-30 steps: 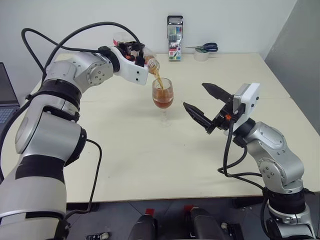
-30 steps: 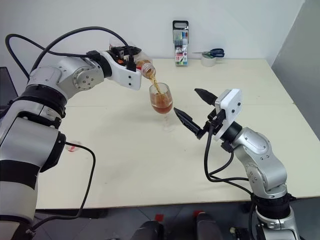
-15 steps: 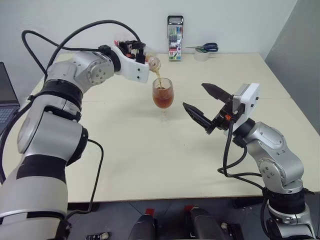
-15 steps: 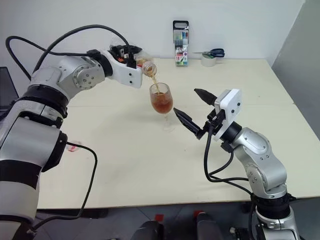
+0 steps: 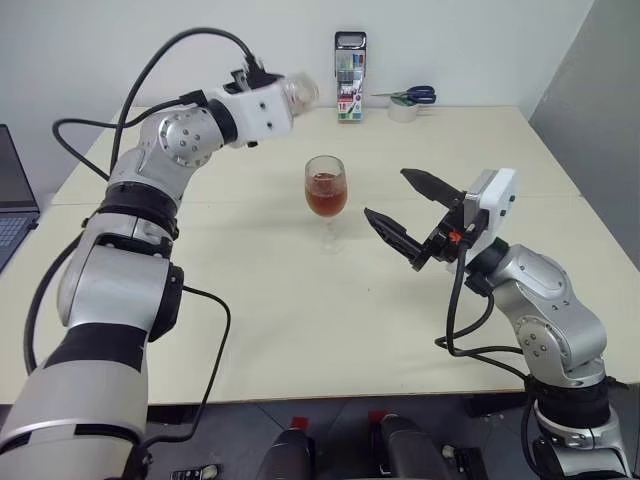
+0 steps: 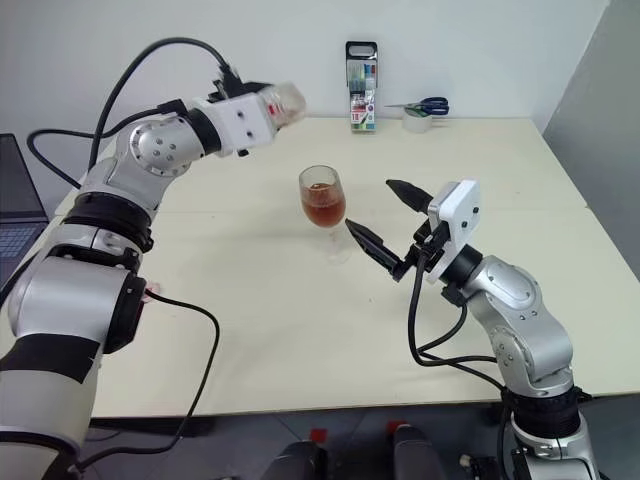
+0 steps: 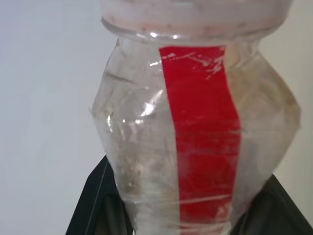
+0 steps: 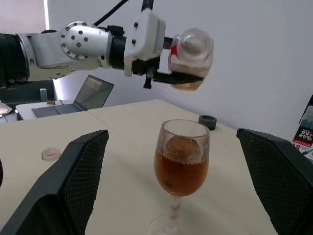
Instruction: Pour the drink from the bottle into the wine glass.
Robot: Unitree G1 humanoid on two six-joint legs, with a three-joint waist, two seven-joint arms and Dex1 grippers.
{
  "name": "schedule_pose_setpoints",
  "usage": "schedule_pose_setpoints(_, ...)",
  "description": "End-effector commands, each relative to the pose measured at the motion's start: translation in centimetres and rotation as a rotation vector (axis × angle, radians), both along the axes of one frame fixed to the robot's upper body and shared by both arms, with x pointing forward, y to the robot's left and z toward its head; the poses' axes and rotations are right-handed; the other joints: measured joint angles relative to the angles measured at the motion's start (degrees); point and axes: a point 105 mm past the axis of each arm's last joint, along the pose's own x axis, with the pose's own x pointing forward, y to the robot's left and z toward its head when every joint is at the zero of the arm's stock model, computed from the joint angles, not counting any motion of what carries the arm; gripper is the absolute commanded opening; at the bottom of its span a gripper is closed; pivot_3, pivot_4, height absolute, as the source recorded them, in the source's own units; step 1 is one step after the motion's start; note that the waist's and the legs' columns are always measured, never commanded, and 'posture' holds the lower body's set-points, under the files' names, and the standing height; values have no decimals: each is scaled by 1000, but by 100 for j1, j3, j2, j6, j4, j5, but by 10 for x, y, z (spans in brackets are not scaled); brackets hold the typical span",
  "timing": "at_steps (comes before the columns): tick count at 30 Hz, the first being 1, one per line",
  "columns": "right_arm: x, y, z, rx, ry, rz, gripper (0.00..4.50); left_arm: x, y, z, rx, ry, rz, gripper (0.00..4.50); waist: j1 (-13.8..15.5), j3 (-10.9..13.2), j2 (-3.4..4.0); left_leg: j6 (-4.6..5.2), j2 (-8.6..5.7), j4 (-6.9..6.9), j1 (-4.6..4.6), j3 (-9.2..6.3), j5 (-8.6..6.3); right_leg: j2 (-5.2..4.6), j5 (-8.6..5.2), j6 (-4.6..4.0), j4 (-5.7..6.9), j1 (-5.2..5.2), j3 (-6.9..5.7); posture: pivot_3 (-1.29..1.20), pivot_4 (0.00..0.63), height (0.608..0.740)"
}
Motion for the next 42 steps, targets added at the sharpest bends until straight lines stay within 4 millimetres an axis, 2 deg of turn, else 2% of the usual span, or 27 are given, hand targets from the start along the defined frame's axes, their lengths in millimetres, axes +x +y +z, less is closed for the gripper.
schedule_pose_setpoints(1,-7,3,12,2,-58,44,4500,-3,21,25,-270,13,25,1830,-10,0,0,0,1,1,0,-1,0,0,0,0,1,0,-1,0,150,740)
schedule_pose_setpoints(6,-13,5,7,-45,-45,108,4500,-1,69,4,-527,88,184,1830,-73,-1,1,0,1,3,10,-12,0,0,0,0,13,0,7,0,150,740)
schedule_pose_setpoints(10,-26,7,-5,-78,-18,175,4500,-6,115,-38,-794,166,312,1830,-89,-1,1,0,6,20,11,-22,0,-2,-1,0,39,-4,9,0,150,740)
schedule_pose_setpoints(14,-37,4,-18,-117,3,228,4500,-14,135,-73,-878,217,369,1830,-65,-1,0,2,37,48,4,-24,-3,-4,-1,1,49,-2,9,0,150,740)
schedule_pose_setpoints(21,-40,4,-26,-127,12,257,4500,-23,145,-106,-911,248,370,1830,31,-4,-5,4,34,64,14,-20,-4,-3,-1,1,67,10,5,0,150,740)
schedule_pose_setpoints(30,-32,1,-28,-116,15,209,4500,-23,150,-149,-995,332,413,1830,32,-6,-7,4,35,64,16,-18,-3,-4,-1,1,67,9,8,0,150,740)
schedule_pose_setpoints(36,-33,-3,-33,-123,26,198,4500,-22,146,-161,-992,356,438,1830,32,-7,-9,6,36,64,15,-19,-5,-4,-1,1,66,9,5,0,150,740)
schedule_pose_setpoints(42,-34,-1,-33,-124,26,204,4500,-22,146,-163,-995,356,447,1830,32,-7,-9,9,36,63,16,-20,-7,-4,-1,1,67,9,6,0,150,740)
